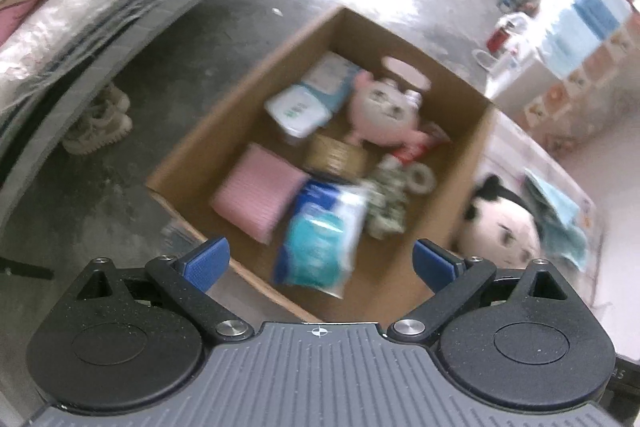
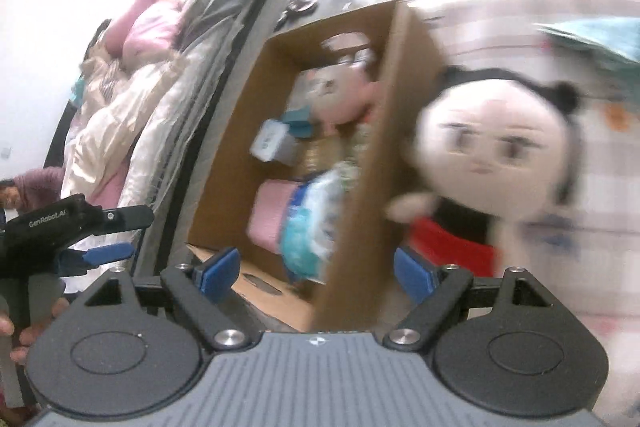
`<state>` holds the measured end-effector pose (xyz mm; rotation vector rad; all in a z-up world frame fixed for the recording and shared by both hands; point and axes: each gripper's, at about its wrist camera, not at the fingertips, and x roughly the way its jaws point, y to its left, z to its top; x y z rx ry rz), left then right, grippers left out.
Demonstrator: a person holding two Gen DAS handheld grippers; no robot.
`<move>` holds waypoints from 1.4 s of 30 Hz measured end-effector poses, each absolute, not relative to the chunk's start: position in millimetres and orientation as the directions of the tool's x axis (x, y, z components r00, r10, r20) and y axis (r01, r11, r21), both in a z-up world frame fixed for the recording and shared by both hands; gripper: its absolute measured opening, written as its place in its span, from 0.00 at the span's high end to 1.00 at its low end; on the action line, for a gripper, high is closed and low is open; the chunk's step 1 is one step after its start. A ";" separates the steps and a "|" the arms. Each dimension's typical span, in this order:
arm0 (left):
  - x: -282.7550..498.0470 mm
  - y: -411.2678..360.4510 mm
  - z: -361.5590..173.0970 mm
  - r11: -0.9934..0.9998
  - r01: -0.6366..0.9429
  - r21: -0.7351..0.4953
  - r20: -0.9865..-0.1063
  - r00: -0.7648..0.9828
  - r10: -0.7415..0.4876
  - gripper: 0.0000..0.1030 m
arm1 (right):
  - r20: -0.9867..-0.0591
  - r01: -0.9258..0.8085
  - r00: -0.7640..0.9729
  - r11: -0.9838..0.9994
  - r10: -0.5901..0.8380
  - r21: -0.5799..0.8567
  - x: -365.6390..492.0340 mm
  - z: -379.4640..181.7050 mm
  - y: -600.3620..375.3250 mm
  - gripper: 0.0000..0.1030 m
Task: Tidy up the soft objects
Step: 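Move both tools back over the teal towel on the mattress, then lower the left tool onto the teal towel and close it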
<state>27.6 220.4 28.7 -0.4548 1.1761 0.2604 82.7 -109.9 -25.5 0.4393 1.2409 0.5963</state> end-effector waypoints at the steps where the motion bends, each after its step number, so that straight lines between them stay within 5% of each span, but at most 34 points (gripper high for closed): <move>1: 27.7 208.6 31.0 0.883 -0.421 -0.208 -0.929 0.368 -0.044 0.04 | -0.747 -0.168 0.216 0.777 0.629 0.606 81.1 -23.1 -127.5 0.16; 10: 82.6 57.5 39.9 0.896 -0.225 -0.384 -0.876 0.396 -0.275 0.03 | -0.798 -0.094 0.417 0.894 0.434 0.437 94.8 -15.2 -260.7 0.16; 18: 169.6 -56.6 -14.6 0.855 -0.177 -0.488 -0.846 0.339 -0.412 0.05 | -0.804 -0.084 0.544 0.968 0.242 0.235 142.8 -52.8 -319.4 0.12; 24: 226.2 -97.4 -46.1 0.887 -0.205 -0.413 -0.877 0.352 -0.327 0.06 | -0.812 -0.072 0.557 0.984 0.174 0.161 186.7 -91.0 -339.9 0.11; 34: 270.9 -190.8 -85.1 0.979 0.150 -0.136 -0.926 0.332 -0.180 0.26 | -0.849 -0.106 0.511 0.990 0.138 0.097 226.6 -133.4 -342.4 0.20; 42: 304.5 -216.7 -107.1 0.976 0.188 -0.109 -0.928 0.334 -0.167 0.28 | -0.878 -0.067 0.466 0.994 0.108 0.087 253.3 -157.0 -359.9 0.23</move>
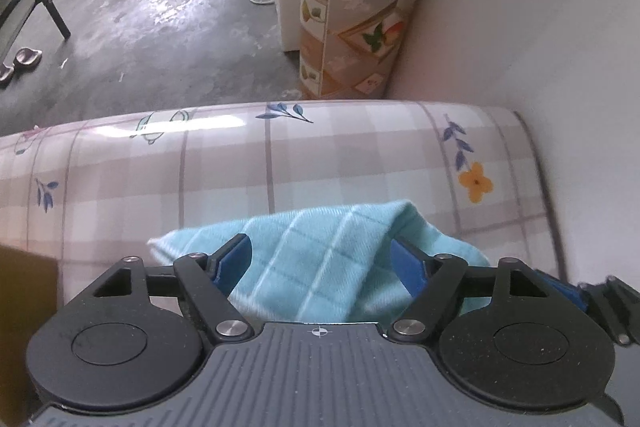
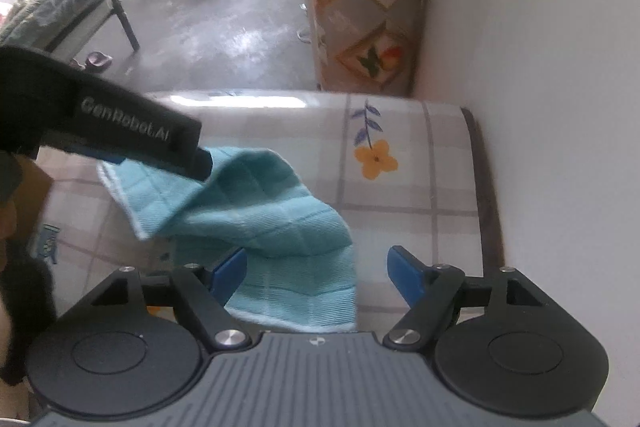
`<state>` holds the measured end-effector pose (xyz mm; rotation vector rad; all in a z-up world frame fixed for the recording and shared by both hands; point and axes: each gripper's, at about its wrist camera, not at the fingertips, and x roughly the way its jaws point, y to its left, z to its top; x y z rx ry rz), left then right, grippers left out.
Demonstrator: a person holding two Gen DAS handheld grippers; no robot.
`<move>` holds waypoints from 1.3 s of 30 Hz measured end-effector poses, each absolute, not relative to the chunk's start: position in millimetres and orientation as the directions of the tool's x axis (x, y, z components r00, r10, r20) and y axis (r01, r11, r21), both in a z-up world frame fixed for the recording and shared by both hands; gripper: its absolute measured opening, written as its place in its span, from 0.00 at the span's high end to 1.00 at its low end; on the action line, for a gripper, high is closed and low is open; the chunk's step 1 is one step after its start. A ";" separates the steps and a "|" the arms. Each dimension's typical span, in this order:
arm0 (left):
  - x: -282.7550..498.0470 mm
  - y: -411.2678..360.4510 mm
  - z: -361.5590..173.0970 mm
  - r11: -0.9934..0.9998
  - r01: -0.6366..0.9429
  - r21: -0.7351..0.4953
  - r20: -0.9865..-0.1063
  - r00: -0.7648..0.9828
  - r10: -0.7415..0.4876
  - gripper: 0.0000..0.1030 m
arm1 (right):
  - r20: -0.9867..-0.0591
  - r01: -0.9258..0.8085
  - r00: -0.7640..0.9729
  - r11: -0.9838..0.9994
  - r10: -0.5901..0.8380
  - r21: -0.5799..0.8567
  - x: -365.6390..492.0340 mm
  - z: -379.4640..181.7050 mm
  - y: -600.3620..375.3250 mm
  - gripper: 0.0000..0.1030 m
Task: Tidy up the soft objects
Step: 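Lower the left tool onto the teal towel and close it, then lift the teal towel with the left tool while the right tool hovers nearby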
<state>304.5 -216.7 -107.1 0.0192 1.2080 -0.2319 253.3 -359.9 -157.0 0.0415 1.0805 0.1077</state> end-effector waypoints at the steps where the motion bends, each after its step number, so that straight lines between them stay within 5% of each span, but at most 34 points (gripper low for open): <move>1: 308.7 -219.9 -110.9 0.977 0.189 -0.097 -0.931 0.330 -0.156 0.30 | -0.883 -0.063 0.457 0.994 0.108 0.089 255.5 -160.5 -361.3 0.23; 4: 319.2 -228.8 -124.2 0.980 0.189 -0.057 -0.942 0.316 -0.115 0.50 | -0.893 -0.058 0.438 0.995 0.104 0.087 259.2 -168.0 -362.1 0.28; 6: 323.8 -230.0 -132.9 0.983 0.177 -0.042 -0.950 0.298 -0.094 0.77 | -0.892 -0.054 0.439 0.994 0.109 0.095 258.0 -167.5 -362.2 0.30; 9: 326.3 -220.7 -139.9 0.990 0.126 -0.070 -0.959 0.264 -0.102 0.89 | -0.881 -0.045 0.458 0.993 0.119 0.110 254.5 -162.1 -364.2 0.31; 30: 238.2 -139.0 -42.5 0.866 -0.048 -0.498 -0.854 0.200 -0.480 0.94 | -0.803 0.087 0.548 0.939 0.235 0.334 172.0 -76.8 -377.8 0.34; 39: 157.5 -138.0 -52.6 0.813 -0.088 -0.576 -0.815 -0.017 -0.579 0.94 | -0.884 0.115 0.442 0.967 0.154 0.226 96.0 -41.3 -371.5 0.34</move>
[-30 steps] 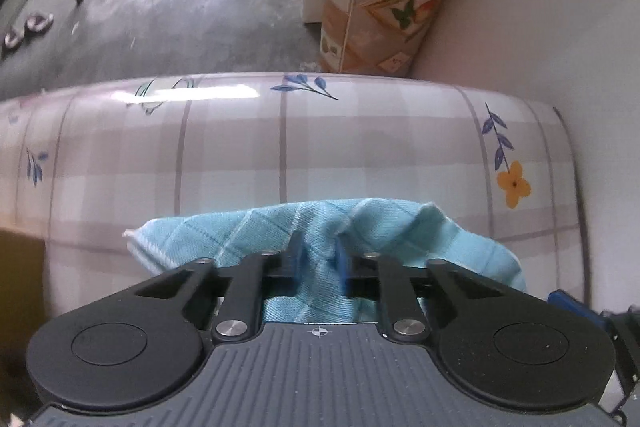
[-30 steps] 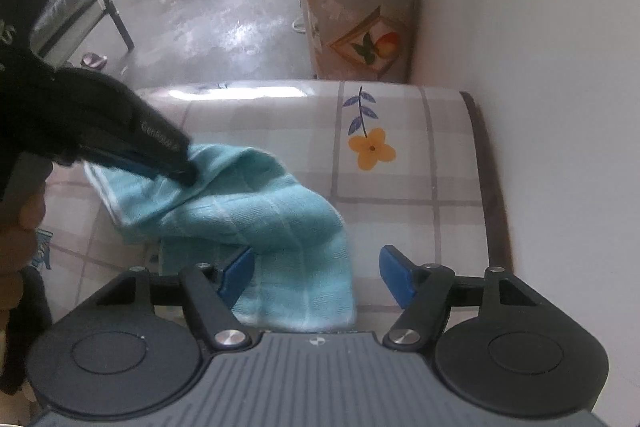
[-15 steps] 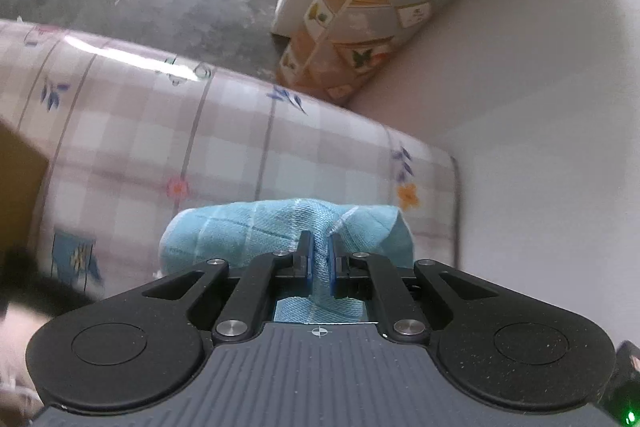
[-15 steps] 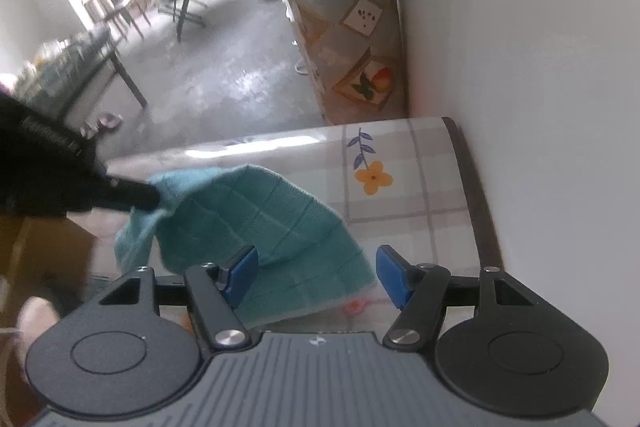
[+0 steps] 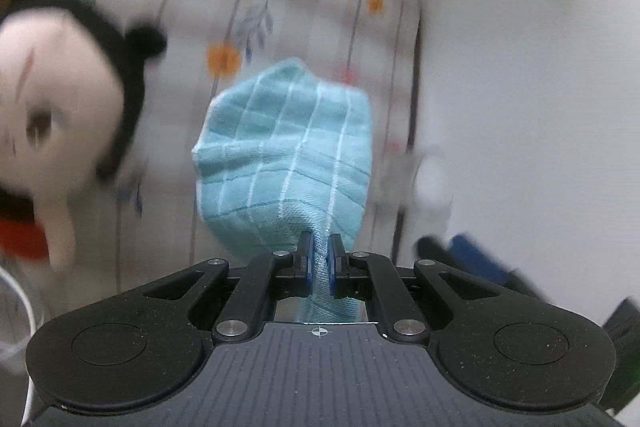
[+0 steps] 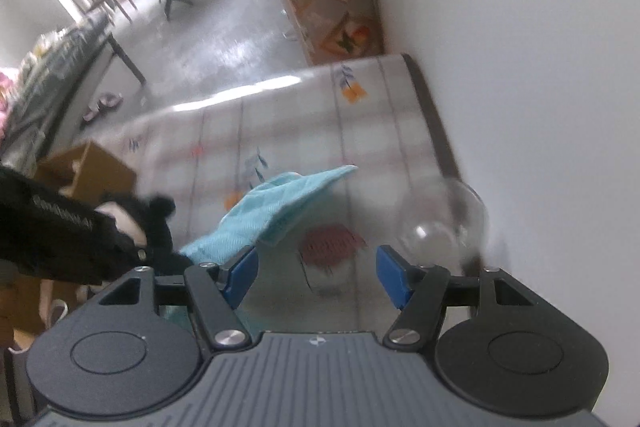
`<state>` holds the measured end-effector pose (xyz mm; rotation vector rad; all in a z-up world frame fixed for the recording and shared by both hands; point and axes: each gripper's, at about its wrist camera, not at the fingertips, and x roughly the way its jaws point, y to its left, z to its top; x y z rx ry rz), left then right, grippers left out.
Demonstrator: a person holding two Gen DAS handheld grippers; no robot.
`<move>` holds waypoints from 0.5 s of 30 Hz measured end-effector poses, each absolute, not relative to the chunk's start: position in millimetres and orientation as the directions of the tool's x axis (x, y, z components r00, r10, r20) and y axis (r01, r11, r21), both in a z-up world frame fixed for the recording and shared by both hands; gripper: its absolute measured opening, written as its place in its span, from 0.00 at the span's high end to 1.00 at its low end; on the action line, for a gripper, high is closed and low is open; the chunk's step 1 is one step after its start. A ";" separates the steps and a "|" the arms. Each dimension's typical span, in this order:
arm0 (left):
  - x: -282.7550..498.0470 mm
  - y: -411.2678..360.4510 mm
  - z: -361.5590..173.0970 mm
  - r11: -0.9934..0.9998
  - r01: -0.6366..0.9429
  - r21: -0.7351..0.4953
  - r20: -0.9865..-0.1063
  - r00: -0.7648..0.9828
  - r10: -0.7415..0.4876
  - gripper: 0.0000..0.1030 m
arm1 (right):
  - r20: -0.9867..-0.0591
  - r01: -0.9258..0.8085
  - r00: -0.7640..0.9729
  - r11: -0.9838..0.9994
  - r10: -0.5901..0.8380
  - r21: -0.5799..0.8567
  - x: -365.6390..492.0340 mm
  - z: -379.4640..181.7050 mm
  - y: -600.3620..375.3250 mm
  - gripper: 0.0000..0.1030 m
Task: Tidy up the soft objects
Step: 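Lift the teal towel with the left tool while the right tool hovers nearby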
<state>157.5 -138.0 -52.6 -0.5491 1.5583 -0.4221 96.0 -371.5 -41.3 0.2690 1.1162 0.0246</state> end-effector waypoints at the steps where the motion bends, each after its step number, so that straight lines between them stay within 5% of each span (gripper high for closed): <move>1: 149.6 -140.5 -56.5 0.818 -0.086 -0.568 -0.818 -0.043 -0.573 0.94 | -0.892 0.118 0.427 0.970 0.145 0.214 89.3 -38.6 -372.7 0.34; 10: 101.9 -174.4 -121.8 0.886 -0.016 -0.464 -0.838 -0.316 -0.445 0.94 | -0.923 0.143 0.373 0.978 0.089 0.152 59.4 -34.5 -373.4 0.34; 15: 137.5 -191.9 -107.7 0.884 0.071 -0.461 -0.870 -0.232 -0.435 0.93 | -0.920 0.186 0.386 0.971 0.070 0.152 57.0 -36.4 -382.2 0.34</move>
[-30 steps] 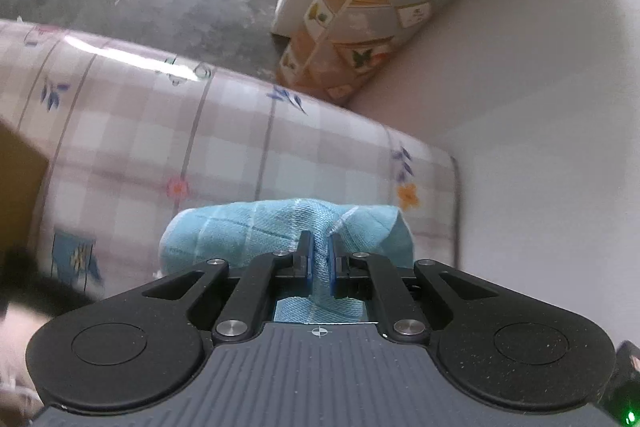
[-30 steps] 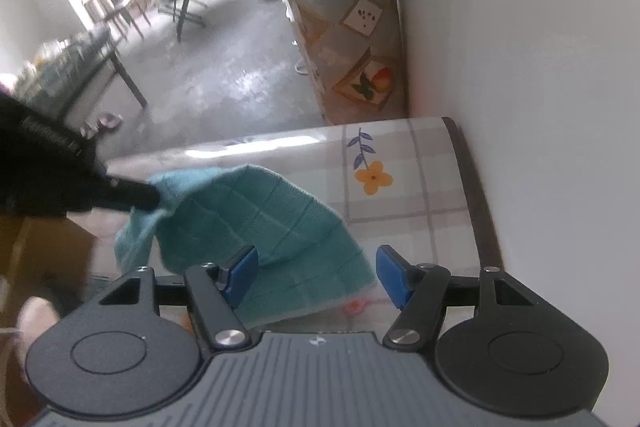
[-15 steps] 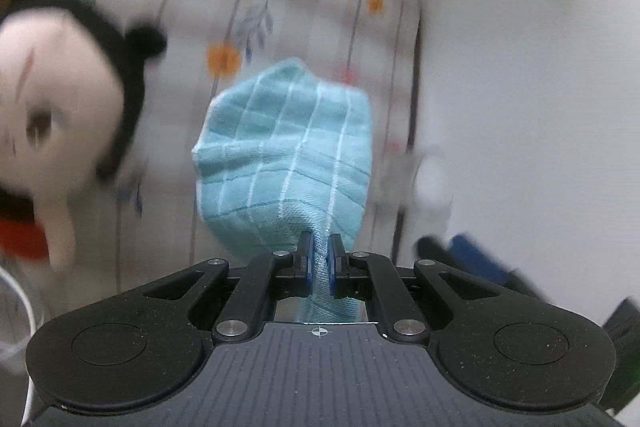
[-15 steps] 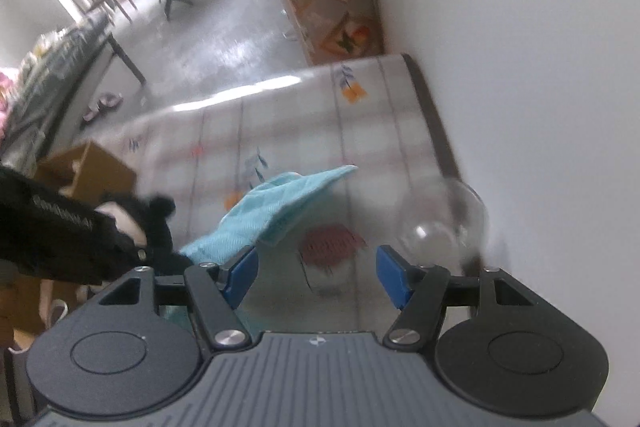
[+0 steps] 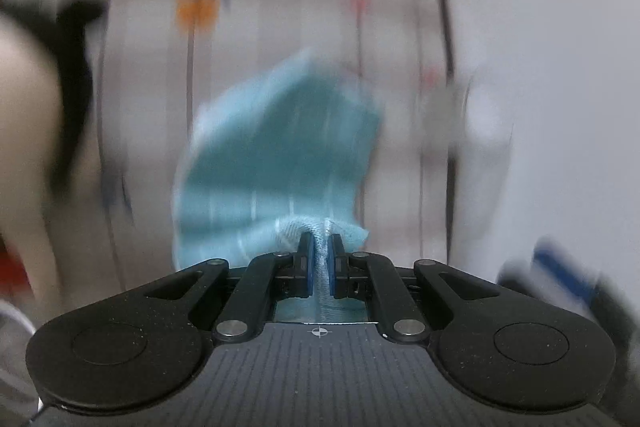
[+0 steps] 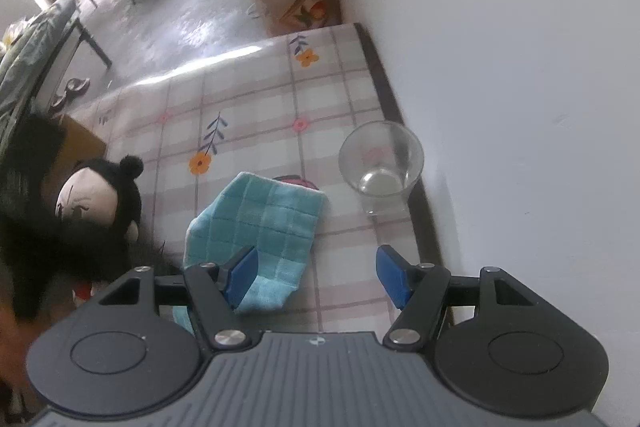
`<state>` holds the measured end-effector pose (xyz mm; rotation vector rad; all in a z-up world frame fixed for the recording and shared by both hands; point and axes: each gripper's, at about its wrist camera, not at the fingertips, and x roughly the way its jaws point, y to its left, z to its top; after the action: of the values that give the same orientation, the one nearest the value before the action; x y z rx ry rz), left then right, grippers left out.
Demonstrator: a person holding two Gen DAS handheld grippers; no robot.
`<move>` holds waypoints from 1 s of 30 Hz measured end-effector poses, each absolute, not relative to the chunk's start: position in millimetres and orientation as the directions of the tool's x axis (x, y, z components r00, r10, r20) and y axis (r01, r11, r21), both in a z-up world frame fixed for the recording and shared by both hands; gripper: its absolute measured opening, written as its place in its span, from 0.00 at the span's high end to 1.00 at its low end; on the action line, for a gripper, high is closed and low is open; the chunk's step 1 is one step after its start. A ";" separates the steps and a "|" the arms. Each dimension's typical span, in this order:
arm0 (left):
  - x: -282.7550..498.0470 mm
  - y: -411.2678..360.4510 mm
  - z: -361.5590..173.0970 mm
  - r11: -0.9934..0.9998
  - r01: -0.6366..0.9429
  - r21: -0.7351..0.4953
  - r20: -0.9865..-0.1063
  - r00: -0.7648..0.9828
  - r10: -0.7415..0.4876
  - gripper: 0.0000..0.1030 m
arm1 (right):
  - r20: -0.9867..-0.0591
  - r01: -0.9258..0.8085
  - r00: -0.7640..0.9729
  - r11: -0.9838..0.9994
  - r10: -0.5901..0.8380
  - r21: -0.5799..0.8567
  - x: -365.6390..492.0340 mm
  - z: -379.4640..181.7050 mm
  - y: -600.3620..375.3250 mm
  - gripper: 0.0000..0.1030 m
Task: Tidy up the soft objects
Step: 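Lift the teal towel with the left tool while the right tool hovers nearby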
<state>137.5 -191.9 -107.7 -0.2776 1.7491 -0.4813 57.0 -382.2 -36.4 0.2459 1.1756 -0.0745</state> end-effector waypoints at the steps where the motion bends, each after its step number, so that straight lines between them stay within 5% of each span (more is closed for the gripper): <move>1: 150.4 -193.3 -102.2 0.885 0.086 -0.458 -0.880 -0.189 -0.437 0.91 | -0.920 0.189 0.386 0.970 0.068 0.151 56.9 -37.1 -382.9 0.34; 2: 162.4 -195.0 -96.8 0.886 0.101 -0.452 -0.888 -0.142 -0.437 0.86 | -0.920 0.191 0.386 0.970 0.066 0.150 56.2 -38.5 -383.8 0.34; 6: 200.1 -193.7 -76.7 0.893 0.148 -0.424 -0.902 0.022 -0.432 0.38 | -0.926 0.203 0.371 0.966 0.076 0.160 57.6 -46.7 -385.2 0.34; 22: 144.6 -168.3 -100.5 0.945 0.201 -0.258 -0.966 -0.032 -0.257 0.33 | -0.891 0.158 0.400 0.942 0.213 0.296 101.8 -97.0 -363.8 0.33; 30: 147.2 -152.8 -125.1 0.949 0.080 -0.304 -0.952 0.013 -0.306 0.22 | -0.880 0.341 0.400 0.850 0.255 0.401 117.0 -147.7 -372.3 0.09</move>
<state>147.2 -152.8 -125.1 -0.1822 1.5304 -0.3036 117.0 -372.3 -147.7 0.5860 1.1774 -0.0585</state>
